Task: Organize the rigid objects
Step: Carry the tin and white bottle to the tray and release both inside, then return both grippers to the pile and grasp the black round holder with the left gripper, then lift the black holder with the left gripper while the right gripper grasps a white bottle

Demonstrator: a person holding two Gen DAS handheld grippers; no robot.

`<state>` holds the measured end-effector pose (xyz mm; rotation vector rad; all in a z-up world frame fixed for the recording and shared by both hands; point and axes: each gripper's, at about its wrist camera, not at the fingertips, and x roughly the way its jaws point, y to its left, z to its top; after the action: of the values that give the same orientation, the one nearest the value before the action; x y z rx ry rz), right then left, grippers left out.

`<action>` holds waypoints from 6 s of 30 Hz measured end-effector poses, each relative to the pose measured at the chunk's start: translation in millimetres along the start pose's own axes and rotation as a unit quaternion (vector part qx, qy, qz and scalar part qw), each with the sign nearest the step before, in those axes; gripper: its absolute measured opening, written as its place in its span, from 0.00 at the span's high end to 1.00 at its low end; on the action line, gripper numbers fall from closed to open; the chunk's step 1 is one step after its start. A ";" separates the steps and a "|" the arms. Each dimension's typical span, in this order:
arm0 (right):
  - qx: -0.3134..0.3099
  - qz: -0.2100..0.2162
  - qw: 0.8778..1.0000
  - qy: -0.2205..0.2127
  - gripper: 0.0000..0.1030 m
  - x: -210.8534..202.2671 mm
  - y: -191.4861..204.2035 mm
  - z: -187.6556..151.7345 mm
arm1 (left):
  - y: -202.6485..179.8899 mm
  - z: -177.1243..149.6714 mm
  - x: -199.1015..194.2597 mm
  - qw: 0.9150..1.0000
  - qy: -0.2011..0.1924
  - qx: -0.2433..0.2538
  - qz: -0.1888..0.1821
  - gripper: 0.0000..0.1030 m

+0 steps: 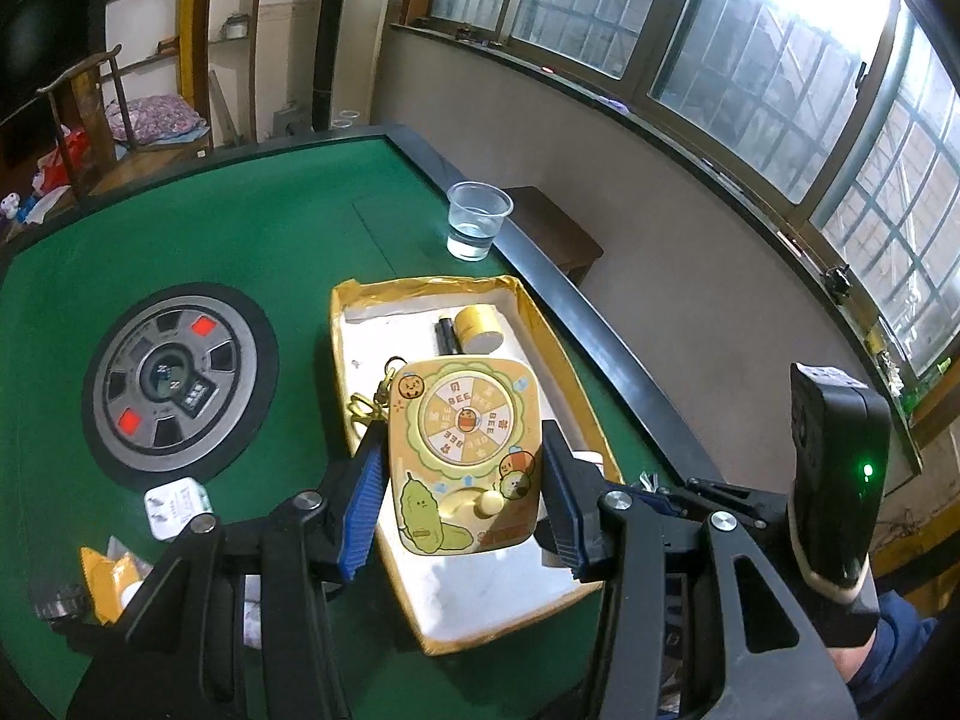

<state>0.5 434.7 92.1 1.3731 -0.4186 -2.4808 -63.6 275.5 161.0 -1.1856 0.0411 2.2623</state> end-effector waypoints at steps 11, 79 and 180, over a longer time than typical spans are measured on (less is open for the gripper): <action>-0.017 -0.010 1.000 0.004 0.63 -0.5 -16.0 17.6 | 6.0 9.0 31.1 1.000 0.009 -0.025 0.007 0.55; -0.035 -0.040 0.998 0.017 0.49 49.7 -48.2 76.2 | 28.4 43.3 129.1 0.992 0.103 -0.071 -0.002 0.54; -0.288 -0.007 0.938 0.193 0.59 156.8 201.3 -33.8 | 300.0 -203.5 -54.2 0.978 0.107 -0.118 0.135 0.34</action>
<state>-31.2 187.0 29.7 1.5279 0.3763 -2.0170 -39.7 -57.7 9.9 -1.6323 0.0185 2.4120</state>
